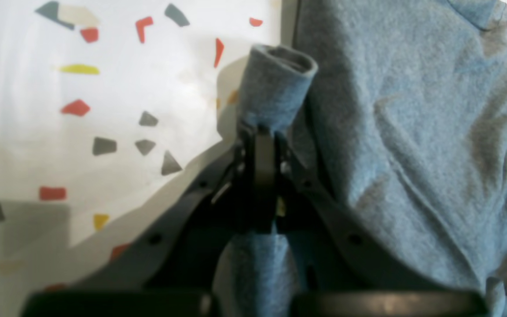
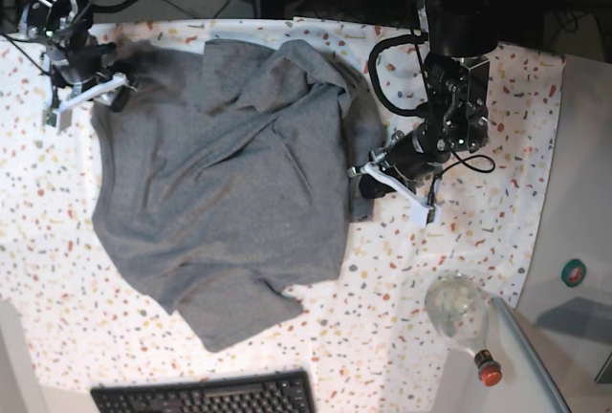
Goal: Layout the t-shirt on the table in an organized manner, then fold the t-shirt properly
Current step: 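Grasp the t-shirt edges with both grippers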
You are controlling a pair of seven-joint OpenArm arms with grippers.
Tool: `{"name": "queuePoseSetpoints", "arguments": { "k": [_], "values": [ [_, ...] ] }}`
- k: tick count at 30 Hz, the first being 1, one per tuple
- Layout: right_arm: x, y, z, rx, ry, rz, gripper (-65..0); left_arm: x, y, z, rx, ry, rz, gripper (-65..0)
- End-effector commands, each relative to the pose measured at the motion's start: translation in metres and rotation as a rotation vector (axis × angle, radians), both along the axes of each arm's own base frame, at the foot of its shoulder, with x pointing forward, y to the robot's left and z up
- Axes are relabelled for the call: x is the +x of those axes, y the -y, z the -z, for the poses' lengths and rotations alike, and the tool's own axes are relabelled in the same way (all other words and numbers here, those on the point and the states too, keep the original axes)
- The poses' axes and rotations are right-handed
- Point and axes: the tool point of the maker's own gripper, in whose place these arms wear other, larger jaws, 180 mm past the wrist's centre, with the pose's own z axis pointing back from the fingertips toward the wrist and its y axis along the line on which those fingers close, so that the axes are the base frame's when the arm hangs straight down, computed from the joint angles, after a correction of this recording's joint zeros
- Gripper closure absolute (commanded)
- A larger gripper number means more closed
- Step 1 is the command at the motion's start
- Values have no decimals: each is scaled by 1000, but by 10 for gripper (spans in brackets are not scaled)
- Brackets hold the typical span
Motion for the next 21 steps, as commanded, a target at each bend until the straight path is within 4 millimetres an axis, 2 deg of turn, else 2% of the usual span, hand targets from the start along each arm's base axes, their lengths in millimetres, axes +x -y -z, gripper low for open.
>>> {"name": "queuePoseSetpoints", "arguments": {
  "k": [1,3,4,5,7,10,13,17,21],
  "values": [
    [2,4,4,-5,-19,-3,-323,12,-2,-12,0,39,-2,0],
    [6,5,11,15,-31,11,-308,14,-2,-13,0,42,-1,0],
    [7,8,13,13,-35,12,-263,15,-2,-14,1,43,0,0],
    [7,15,11,2,-33,18,-194,15,-1,-14,1,38,5,0],
    [8,25,6,-15,-21,35,0,18,-6,-20,12,42,9,0],
    [14,44,-9,-50,18,71,0,19,-19,-37,63,75,6,0],
    [18,53,-24,-82,56,81,0,16,-38,-51,117,92,-89,0],
    [20,58,-44,-124,94,74,0,3,-47,-63,149,117,-138,0],
    [23,52,-60,-139,138,75,0,-8,-57,-74,177,132,-188,0]
  ]
}}
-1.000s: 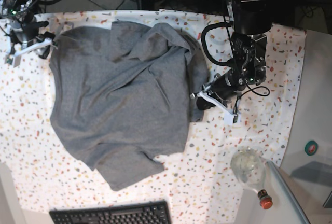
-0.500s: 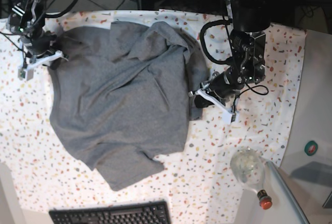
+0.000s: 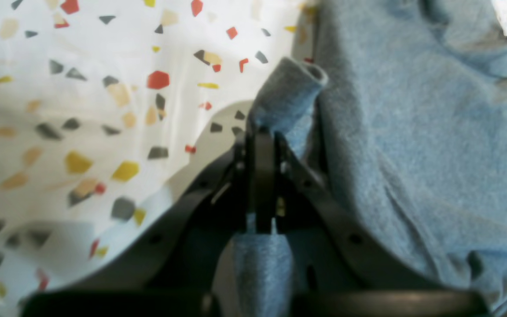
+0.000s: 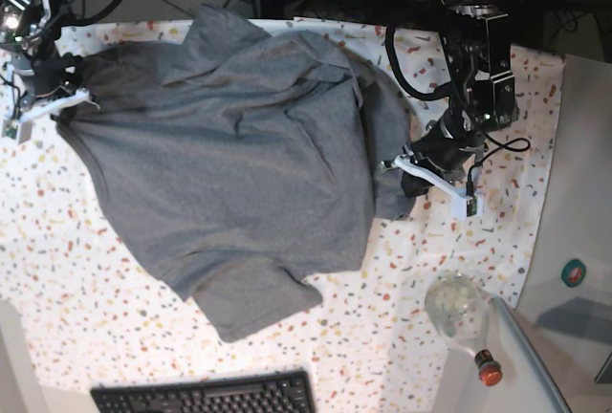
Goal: Layout the t-shirt on the table in an organized manner, then fold the t-shirt properly
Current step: 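Grasp the t-shirt edges with both grippers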
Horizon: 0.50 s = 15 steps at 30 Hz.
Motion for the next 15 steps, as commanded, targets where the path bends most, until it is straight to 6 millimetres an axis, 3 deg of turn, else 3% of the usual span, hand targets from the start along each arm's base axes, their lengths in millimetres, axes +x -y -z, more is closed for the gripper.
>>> {"name": "queuePoseSetpoints", "arguments": {
  "k": [1,6,15],
  "values": [
    [11,9,-18,-36,63,4,0,13,-7,-22,13,76,-19,0],
    [16,7,-22,-28,30,-10,0,10,-11,-28,21,88,-36,0],
    [15,1,-12,-3,2,-19,0,-22,-65,31,-22,-77,-229,0]
  ]
}}
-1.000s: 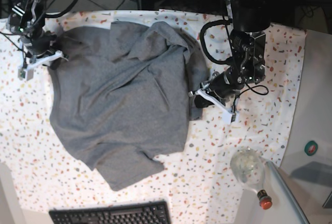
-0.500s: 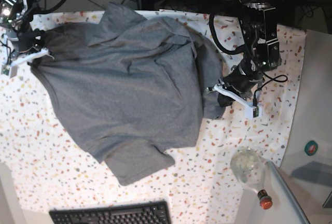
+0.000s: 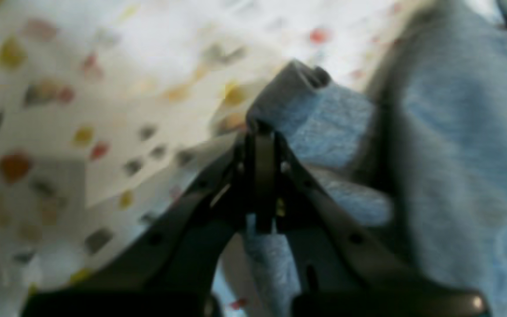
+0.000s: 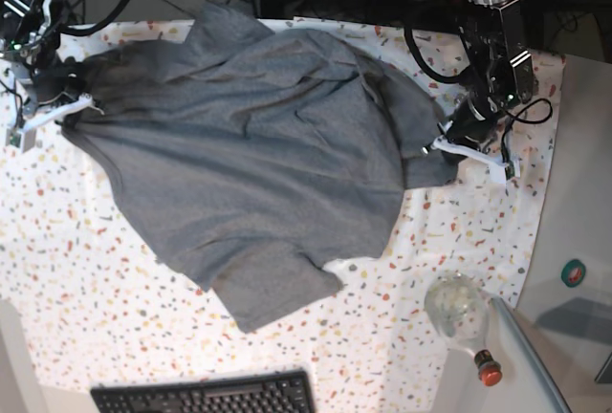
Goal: Layout the t-shirt on the table in an organized manner, then fold the t-shirt properly
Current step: 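Grasp the t-shirt edges with both grippers, then lift the t-shirt with both grippers and stretch it across the table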
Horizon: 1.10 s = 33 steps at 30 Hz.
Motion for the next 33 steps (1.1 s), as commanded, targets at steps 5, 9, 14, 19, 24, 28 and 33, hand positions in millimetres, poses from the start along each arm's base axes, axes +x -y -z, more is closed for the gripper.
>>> {"name": "queuePoseSetpoints", "arguments": {
  "k": [5,9,14,19,24,28,33],
  "values": [
    [9,6,-11,-21,42,0,0,9,-4,0,-15,21,-22,-71],
    [10,5,-10,-20,41,-3,0,7,-5,0,-16,17,-23,-79],
    [7,5,-9,-20,35,-3,0,1,-11,3,-16,8,-45,-71],
    [6,5,-9,-20,33,-3,0,-1,-24,0,-17,18,-96,0],
    [18,12,-17,-38,60,-7,0,22,-10,-20,-3,77,-35,0],
    [48,37,-44,-102,127,-15,0,60,31,-70,26,222,99,0],
    [109,78,-91,-179,238,-16,0,129,90,-142,13,424,238,0]
  ]
}}
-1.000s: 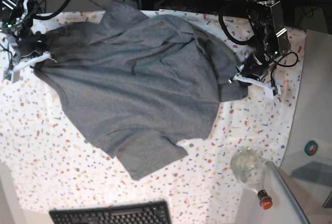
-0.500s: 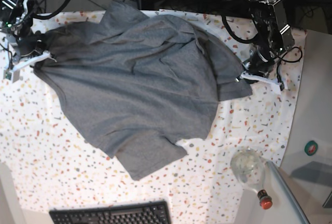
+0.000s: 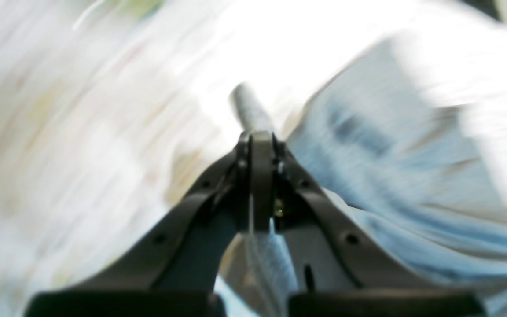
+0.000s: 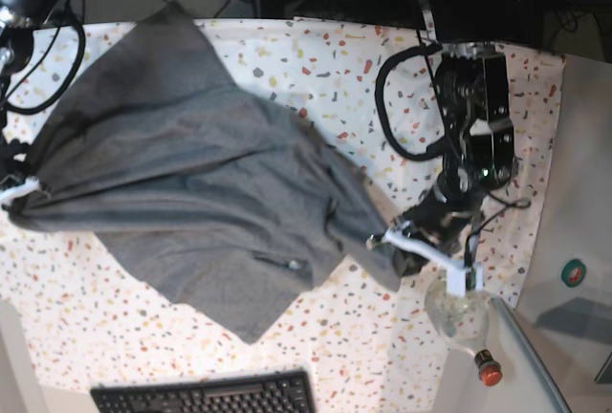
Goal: Layout the t-shirt on the table in an organized manner, then fold the t-shirt properly
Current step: 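Lift the t-shirt with both grippers and stretch it across the table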
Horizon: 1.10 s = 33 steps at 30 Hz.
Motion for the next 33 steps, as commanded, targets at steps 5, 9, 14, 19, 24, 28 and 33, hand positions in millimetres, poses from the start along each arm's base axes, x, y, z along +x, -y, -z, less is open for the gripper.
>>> {"name": "queuePoseSetpoints", "arguments": {
  "k": [5,9,14,19,24,28,33],
  "values": [
    [55,59,-58,-74,114,43,0,73,30,-83,-81,201,8,0],
    [77,93,-114,-139,181,68,0,102,50,-152,-133,345,28,0],
    [77,118,-184,-221,200,92,0,91,52,-232,-143,551,23,0],
    [55,110,-167,-244,84,71,0,45,42,-172,-116,450,-7,0],
    [30,88,-103,-182,-41,41,0,-33,-7,-50,-71,155,-134,0],
    [13,74,-69,-140,-112,27,0,-95,-26,9,-50,-18,-190,0],
    [13,65,-75,-163,-90,5,0,-128,-38,24,-21,-17,-240,0]
  ]
}}
